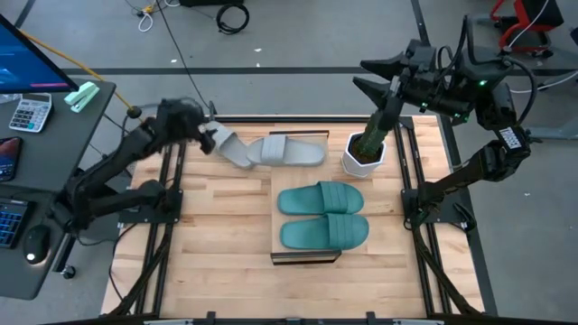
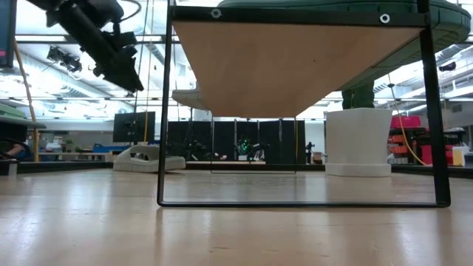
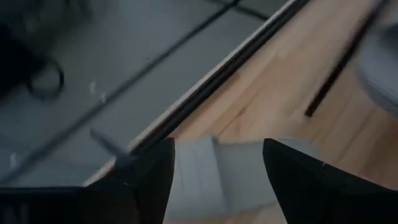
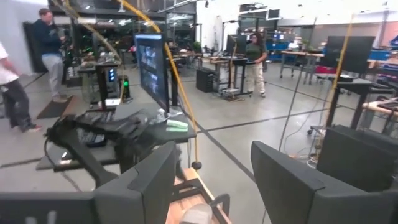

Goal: Pick and place slides into the shelf
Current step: Put the gray slide on the shelf

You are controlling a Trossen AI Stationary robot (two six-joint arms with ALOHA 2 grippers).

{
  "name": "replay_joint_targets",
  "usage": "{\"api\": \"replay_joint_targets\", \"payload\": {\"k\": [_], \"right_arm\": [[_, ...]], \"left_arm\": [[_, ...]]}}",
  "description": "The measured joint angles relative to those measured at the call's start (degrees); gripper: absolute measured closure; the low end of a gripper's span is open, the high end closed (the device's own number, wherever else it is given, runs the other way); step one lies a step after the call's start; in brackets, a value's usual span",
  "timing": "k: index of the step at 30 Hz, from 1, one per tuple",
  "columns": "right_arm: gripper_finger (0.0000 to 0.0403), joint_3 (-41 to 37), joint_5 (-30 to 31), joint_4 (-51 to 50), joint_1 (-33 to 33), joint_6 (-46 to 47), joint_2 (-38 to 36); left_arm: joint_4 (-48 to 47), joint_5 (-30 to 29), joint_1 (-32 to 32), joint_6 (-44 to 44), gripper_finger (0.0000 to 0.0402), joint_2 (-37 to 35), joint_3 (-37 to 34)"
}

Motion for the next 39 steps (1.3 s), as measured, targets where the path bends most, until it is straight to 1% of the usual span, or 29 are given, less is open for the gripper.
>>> {"api": "replay_joint_targets", "payload": {"k": [5, 10, 14, 18, 20, 22, 25, 29, 34, 39], "right_arm": [[0.0188, 0.0, -2.3, -1.8, 0.0, -1.3, 0.0], [0.0188, 0.0, -5.2, -3.3, 0.0, -1.4, 0.0], [0.0188, 0.0, -8.1, -3.8, 0.0, -1.4, 0.0], [0.0188, 0.0, -10.0, -4.3, 0.0, -1.9, 0.0], [0.0188, 0.0, -10.7, -4.4, 0.0, -2.3, 0.0], [0.0188, 0.0, -11.5, -4.7, 0.0, -2.4, 0.0], [0.0188, 0.0, -12.3, -5.8, 0.0, -2.5, 0.0], [0.0188, 0.0, -12.7, -6.9, 0.0, -2.8, 0.0], [0.0188, 0.0, -13.9, -7.2, 0.0, -3.1, 0.0], [0.0188, 0.0, -14.4, -9.0, 0.0, -3.3, 0.0]], "left_arm": [[-10.8, 2.9, 8.7, -4.4, 0.0163, 9.0, 10.6], [-20.5, 10.0, 15.8, -5.9, 0.0168, 19.3, 19.9], [-25.4, 13.5, 19.6, -7.4, 0.0169, 27.2, 24.0], [-26.1, 13.7, 20.0, -10.7, 0.0175, 33.7, 26.1], [-26.2, 12.7, 19.9, -12.0, 0.018, 36.2, 26.1], [-25.9, 10.2, 19.5, -12.2, 0.0187, 38.1, 26.1], [-25.0, 4.3, 17.8, -13.8, 0.0198, 40.5, 26.1], [-22.6, -2.1, 16.0, -17.1, 0.021, 42.7, 26.2], [-22.0, -3.3, 15.8, -19.7, 0.0219, 45.9, 26.2], [-21.9, -2.3, 15.9, -20.8, 0.0219, 49.0, 26.2]]}}
